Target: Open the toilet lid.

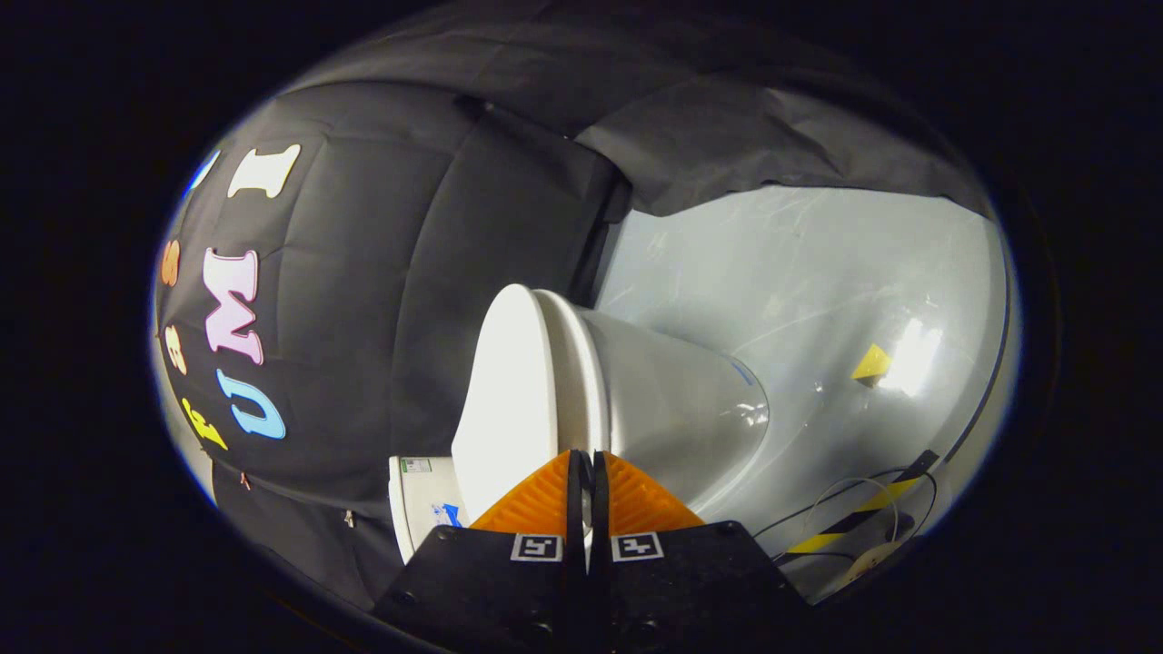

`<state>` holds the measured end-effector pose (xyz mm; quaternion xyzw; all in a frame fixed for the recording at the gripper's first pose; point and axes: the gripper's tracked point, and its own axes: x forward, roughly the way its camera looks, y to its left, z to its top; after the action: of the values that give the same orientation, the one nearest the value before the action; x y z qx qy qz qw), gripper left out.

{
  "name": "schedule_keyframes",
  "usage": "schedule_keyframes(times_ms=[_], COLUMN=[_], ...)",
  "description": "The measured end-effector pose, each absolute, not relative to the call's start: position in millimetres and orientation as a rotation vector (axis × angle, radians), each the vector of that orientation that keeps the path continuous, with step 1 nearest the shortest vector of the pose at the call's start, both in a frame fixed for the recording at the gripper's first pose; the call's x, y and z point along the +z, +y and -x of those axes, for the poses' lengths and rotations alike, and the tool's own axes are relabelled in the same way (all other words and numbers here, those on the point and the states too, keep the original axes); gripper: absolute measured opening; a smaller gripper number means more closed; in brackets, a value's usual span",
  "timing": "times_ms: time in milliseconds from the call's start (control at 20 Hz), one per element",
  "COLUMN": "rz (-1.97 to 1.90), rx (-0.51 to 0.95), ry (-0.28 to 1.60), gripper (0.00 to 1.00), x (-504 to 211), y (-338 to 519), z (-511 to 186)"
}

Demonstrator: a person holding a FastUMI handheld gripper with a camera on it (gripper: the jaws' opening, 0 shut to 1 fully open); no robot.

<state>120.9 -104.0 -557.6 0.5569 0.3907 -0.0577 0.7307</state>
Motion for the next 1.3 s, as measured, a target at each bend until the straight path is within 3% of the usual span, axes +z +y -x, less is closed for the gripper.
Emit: schedule_keyframes(times_ms=[400, 850, 1300], rz=[-0.979, -0.693, -0.428], rx=[-0.055, 0.057, 0.118], ry=[0.76, 0.621, 0.55], gripper=[0.06, 0.05, 0.05], x=[-449.8, -312.3, -232.1], y=[-87.6, -12.3, 69.1], z=[-136.0, -144.0, -142.8])
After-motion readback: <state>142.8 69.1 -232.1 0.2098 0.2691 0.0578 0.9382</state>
